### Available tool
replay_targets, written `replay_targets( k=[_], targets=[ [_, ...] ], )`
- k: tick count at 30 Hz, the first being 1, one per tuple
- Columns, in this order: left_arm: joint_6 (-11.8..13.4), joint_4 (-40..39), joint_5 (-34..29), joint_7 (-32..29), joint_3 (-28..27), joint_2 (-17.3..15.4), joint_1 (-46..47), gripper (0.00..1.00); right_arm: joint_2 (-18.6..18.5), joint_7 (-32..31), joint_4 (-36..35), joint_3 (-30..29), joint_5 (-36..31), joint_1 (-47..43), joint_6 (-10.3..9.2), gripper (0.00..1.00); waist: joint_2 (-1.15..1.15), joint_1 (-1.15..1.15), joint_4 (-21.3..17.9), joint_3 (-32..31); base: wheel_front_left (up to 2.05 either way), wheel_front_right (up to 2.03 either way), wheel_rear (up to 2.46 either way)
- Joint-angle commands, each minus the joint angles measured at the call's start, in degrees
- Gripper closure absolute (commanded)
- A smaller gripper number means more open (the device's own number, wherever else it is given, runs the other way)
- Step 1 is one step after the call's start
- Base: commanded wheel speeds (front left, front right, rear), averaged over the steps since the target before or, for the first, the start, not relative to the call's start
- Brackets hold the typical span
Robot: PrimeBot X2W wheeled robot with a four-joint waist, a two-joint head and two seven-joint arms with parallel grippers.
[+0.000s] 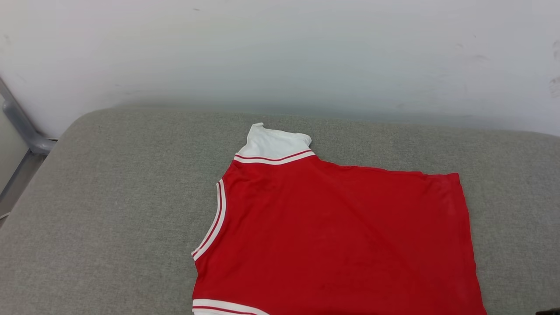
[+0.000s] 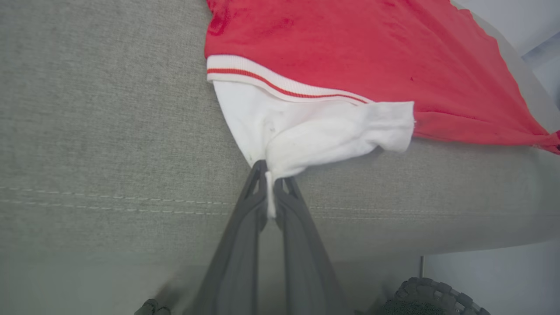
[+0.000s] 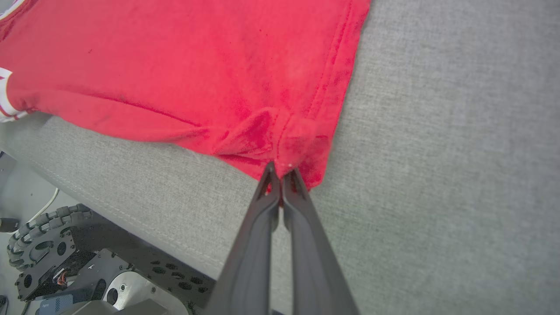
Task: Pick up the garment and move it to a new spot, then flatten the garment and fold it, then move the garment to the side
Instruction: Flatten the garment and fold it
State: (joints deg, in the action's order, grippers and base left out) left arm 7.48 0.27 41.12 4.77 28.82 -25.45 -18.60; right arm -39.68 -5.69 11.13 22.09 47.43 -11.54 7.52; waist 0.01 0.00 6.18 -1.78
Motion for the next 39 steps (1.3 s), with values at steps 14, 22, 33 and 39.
replay_targets(
  k=[14,22,33,39],
  targets=[
    [-3.7,1.0,-5.4,-3.7,-0.1,-4.3,16.6,1.00,6.7,-3.9,-6.1,-10.1,-1.6,0.5,-0.06,1.00,-0.01,0.00,-0.3,0.5,0.00,0.00,0.00],
    [-9.2,4.7,-6.1,-9.4,1.2,-5.6,29.6,1.00,8.4,-6.2,-7.3,-11.5,-2.3,5.2,-0.06,1.00,-0.01,0.00,-2.0,4.0,0.00,0.00,0.00],
    [-13.9,19.1,-6.4,-11.3,3.9,-4.1,43.5,1.00,9.2,-7.7,-2.2,-9.9,-2.5,16.1,-0.06,1.00,-0.01,0.00,-4.4,11.9,0.00,0.00,0.00],
    [-14.7,28.0,-6.6,-9.5,7.2,-2.9,47.8,1.00,9.7,-7.1,2.4,-6.8,-2.9,20.9,-0.06,1.00,-0.01,0.00,-4.6,14.5,0.00,0.00,0.00]
  ],
)
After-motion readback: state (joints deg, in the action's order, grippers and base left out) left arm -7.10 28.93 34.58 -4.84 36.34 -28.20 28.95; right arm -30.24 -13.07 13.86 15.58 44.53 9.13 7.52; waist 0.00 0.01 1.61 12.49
